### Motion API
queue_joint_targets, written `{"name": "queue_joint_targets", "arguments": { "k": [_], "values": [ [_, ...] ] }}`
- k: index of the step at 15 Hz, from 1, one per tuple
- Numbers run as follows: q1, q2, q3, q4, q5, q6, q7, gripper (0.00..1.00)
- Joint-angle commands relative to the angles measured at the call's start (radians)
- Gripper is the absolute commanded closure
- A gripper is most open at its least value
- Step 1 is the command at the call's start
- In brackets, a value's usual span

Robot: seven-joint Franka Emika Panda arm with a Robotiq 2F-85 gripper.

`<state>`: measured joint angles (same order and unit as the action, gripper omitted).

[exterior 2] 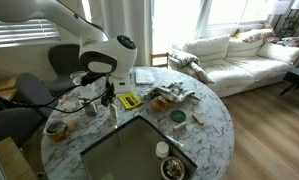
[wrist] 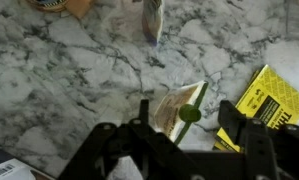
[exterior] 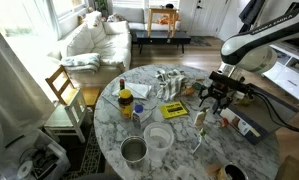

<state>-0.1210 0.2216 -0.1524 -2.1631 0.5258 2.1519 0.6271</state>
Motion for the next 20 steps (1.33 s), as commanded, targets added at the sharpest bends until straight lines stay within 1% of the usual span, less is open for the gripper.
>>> {"name": "queue_joint_targets", "arguments": {
  "k": [1,2,4,5,6,7,8,11,14,17,20],
  "values": [
    [-0.001,0.008,0.006,-0.016,0.02,0.03,0.013,0.58],
    [0.0,0.012,0.007,-0.016,0.021,0.034,0.015,0.67],
    [0.001,0.017,0.007,-0.016,0.021,0.041,0.018,0.81],
    [0.0,0.018,0.007,-0.015,0.022,0.045,0.019,0.89],
    [0.0,0.02,0.008,-0.014,0.022,0.049,0.02,0.96],
    [0.0,0.021,0.008,-0.013,0.024,0.051,0.021,1.0],
    [0.0,0.019,0.009,-0.012,0.024,0.05,0.024,0.95],
    [0.004,-0.016,0.014,-0.008,0.008,0.003,0.016,0.95],
    [0.019,-0.091,0.029,0.004,-0.04,-0.095,0.01,0.95],
    [0.043,-0.165,0.056,0.055,-0.102,-0.252,-0.001,0.95],
    [0.07,-0.208,0.087,0.14,-0.177,-0.393,-0.011,0.95]
  ]
}}
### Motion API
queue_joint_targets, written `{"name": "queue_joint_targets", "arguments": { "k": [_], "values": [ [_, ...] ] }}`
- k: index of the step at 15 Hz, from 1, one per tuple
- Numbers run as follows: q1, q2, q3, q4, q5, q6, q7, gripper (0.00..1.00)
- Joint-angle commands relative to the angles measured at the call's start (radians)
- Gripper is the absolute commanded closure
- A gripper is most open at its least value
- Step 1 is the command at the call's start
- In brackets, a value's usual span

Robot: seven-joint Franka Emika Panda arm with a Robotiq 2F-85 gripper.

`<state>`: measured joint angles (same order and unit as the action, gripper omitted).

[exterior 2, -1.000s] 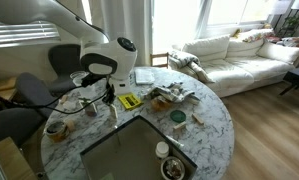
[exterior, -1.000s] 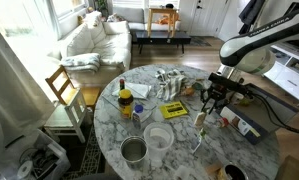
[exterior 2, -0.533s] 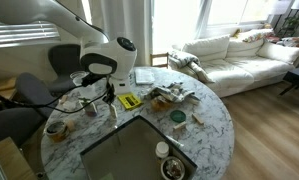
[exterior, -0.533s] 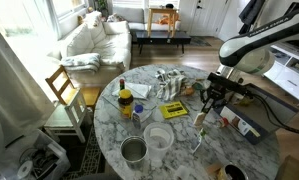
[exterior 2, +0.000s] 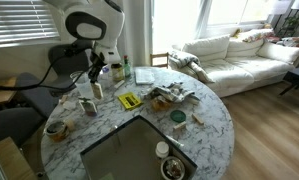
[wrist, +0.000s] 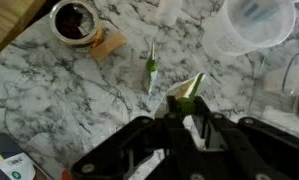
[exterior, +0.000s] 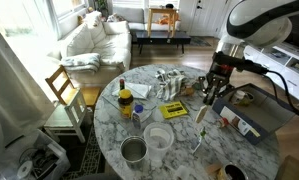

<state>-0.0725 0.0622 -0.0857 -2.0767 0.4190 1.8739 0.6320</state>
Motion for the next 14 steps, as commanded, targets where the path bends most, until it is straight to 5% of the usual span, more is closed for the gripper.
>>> {"name": "queue_joint_targets", "arguments": {
  "k": [1,8,14],
  "values": [
    [0.03,-0.056,0.032,0.082,-0.082,-0.158,-0.032,0.95],
    [0.098,-0.012,0.117,0.2,-0.059,-0.302,-0.242,0.95],
    [0.113,0.041,0.138,0.216,0.014,-0.208,-0.439,0.95]
  ]
}}
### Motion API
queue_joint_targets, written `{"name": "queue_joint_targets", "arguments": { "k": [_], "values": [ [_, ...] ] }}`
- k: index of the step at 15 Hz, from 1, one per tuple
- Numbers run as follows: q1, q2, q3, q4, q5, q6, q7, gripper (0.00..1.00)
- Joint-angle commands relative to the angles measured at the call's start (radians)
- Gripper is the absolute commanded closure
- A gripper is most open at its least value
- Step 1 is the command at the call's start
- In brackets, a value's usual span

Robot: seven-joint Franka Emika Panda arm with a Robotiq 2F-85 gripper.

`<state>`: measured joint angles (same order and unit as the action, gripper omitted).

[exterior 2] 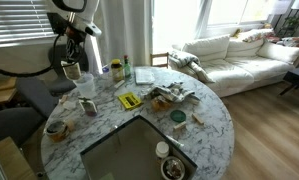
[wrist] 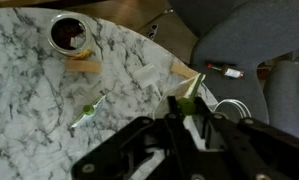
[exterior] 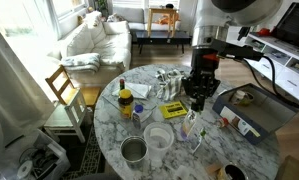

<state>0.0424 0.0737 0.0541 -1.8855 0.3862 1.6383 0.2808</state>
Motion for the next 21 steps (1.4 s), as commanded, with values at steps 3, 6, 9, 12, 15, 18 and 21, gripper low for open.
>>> {"name": "queue_joint_targets", "arguments": {
  "k": [3,6,9,12,15,18,21],
  "values": [
    [-0.009,0.054,-0.003,0.047,0.11,0.046,-0.165,0.95],
    [-0.01,0.087,0.003,0.058,0.18,0.044,-0.235,0.95],
    [-0.009,0.136,0.003,0.072,0.192,0.053,-0.244,0.95],
    [-0.009,0.176,0.003,0.084,0.2,0.088,-0.236,0.95],
    [-0.01,0.212,0.005,0.099,0.224,0.127,-0.226,0.95],
    [-0.007,0.243,0.003,0.11,0.219,0.155,-0.207,0.95],
    [-0.003,0.26,-0.002,0.115,0.201,0.21,-0.181,0.95]
  ]
}}
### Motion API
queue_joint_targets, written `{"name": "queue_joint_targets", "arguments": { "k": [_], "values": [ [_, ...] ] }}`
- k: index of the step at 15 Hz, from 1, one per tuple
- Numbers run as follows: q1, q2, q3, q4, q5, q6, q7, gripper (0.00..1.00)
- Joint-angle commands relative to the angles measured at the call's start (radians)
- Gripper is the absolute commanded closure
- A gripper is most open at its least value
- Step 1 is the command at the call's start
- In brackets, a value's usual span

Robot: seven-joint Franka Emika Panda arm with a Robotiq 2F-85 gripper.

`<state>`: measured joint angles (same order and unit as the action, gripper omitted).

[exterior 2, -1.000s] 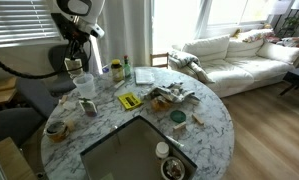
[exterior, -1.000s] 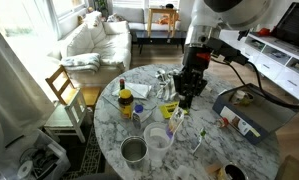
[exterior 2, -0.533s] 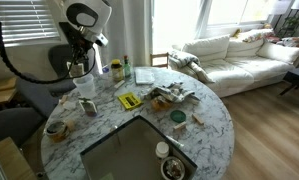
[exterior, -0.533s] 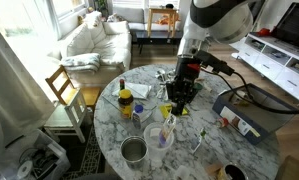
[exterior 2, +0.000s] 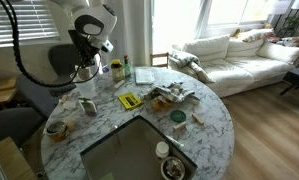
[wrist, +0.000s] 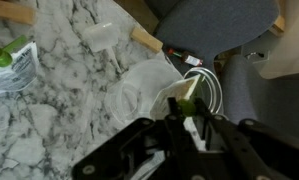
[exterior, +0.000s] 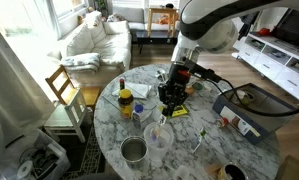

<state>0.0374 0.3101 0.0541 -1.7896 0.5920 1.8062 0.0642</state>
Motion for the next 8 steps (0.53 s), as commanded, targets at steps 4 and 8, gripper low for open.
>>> {"name": "queue_joint_targets", "arguments": {
  "k": [4,8],
  "values": [
    [0.009,0.04,-0.002,0.021,-0.038,0.077,0.08,0.95],
    [0.009,0.037,-0.001,0.024,-0.067,0.043,0.132,0.47]
  ]
}}
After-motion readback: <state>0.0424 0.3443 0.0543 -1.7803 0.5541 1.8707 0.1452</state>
